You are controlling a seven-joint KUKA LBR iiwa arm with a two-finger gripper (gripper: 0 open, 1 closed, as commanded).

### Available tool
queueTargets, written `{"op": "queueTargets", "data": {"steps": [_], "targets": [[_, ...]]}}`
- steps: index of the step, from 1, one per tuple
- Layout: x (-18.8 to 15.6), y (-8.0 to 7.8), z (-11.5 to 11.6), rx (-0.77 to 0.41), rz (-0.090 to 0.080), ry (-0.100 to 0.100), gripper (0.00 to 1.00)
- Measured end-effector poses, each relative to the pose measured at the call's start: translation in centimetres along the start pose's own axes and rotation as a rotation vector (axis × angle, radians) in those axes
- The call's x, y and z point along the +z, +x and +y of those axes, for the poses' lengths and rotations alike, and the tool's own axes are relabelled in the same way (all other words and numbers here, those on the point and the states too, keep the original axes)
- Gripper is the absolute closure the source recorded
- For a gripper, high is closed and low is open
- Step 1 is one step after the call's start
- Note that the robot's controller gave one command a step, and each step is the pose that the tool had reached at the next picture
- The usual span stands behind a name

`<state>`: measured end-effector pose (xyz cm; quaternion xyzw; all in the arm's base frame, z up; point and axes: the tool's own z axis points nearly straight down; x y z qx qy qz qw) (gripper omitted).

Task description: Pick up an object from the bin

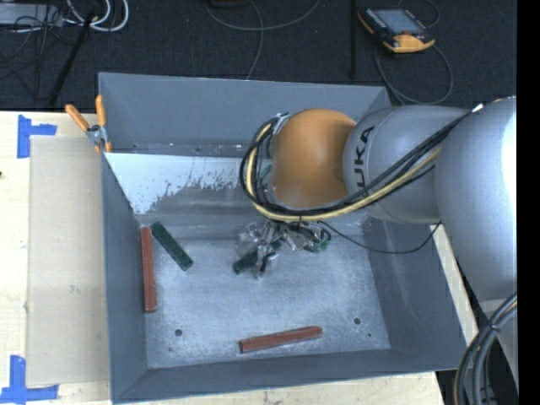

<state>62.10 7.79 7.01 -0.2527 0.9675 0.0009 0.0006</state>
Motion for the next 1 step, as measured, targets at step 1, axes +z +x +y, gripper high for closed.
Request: {"op": "queueTargets", "data": {"steps": [1], "targets": [[-16.95,0.94,2.92,0.051,-0.008,0.004,1.0]]}}
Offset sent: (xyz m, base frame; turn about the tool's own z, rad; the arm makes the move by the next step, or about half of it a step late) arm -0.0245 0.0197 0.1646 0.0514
